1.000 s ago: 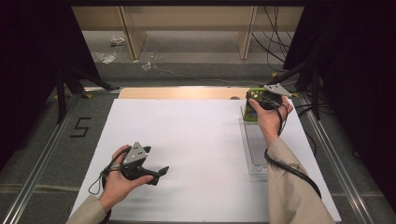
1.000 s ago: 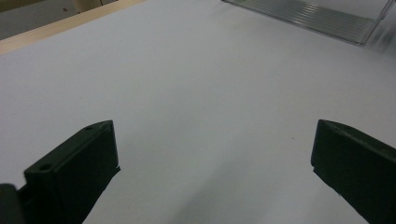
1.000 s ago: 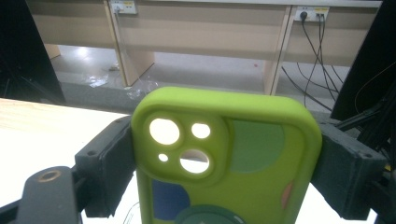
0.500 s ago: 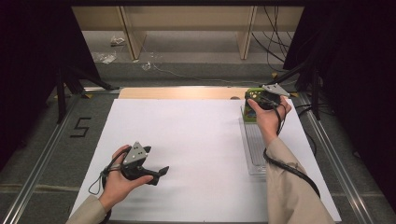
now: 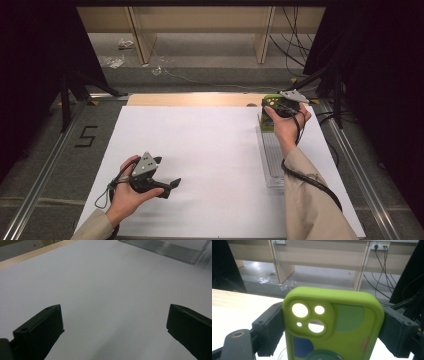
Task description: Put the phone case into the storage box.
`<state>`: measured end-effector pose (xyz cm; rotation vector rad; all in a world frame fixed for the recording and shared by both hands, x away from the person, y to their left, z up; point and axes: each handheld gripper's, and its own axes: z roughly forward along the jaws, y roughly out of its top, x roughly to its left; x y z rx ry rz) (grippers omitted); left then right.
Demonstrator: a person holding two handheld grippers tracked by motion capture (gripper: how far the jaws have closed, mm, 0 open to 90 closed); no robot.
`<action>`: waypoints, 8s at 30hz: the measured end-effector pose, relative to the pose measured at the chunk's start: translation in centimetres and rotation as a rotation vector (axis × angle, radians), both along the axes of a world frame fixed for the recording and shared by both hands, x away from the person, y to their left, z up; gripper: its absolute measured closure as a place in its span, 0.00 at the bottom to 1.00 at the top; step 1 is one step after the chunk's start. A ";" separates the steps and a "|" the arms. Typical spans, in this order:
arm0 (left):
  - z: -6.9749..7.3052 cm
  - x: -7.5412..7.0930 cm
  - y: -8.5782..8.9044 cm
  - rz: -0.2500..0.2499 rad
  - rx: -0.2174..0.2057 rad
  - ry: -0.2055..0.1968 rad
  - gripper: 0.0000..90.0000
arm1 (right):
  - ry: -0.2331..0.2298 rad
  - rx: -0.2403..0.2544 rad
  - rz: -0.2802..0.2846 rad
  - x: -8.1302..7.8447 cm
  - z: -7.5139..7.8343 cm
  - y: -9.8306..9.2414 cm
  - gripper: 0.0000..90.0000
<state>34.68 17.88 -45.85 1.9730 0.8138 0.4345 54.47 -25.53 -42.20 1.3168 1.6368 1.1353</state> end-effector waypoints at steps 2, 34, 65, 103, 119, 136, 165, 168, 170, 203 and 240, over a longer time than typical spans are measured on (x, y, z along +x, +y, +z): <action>0.0 0.0 0.0 0.000 -0.001 0.000 0.00 | -0.001 0.000 -0.001 0.0 0.0 0.0 0.19; 0.0 0.0 0.0 -0.001 0.000 0.001 0.00 | 0.000 -0.013 0.015 0.6 -0.1 0.2 0.18; 0.0 0.0 0.0 -0.001 -0.001 0.000 0.00 | 0.030 -0.001 0.003 0.8 0.0 0.2 0.04; 0.0 0.0 -0.1 0.002 0.002 -0.001 0.00 | 0.045 0.004 0.026 -2.1 0.6 0.2 0.04; 0.0 0.0 -0.1 0.006 0.006 0.001 0.01 | 0.043 -0.010 0.076 -4.3 1.0 0.7 0.06; 0.0 0.0 -0.1 0.010 0.010 -0.003 0.01 | 0.015 -0.014 0.136 -7.4 1.0 1.1 0.08; 0.1 0.0 -0.2 0.008 0.013 -0.001 0.01 | 0.029 -0.026 0.245 -11.0 0.3 2.3 0.10; 0.0 0.0 -0.2 0.009 0.014 -0.002 0.01 | 0.027 -0.029 0.253 -11.2 0.3 2.3 0.10; 0.1 0.0 -0.2 0.009 0.014 -0.001 0.01 | 0.027 -0.029 0.257 -11.3 0.3 2.4 0.10; 0.1 0.0 -0.1 0.010 0.016 -0.003 0.01 | 0.022 -0.053 0.364 -13.9 0.9 3.7 0.12; 0.2 0.0 -0.1 0.012 0.015 -0.004 0.01 | 0.038 -0.054 0.453 -16.2 0.4 3.5 0.14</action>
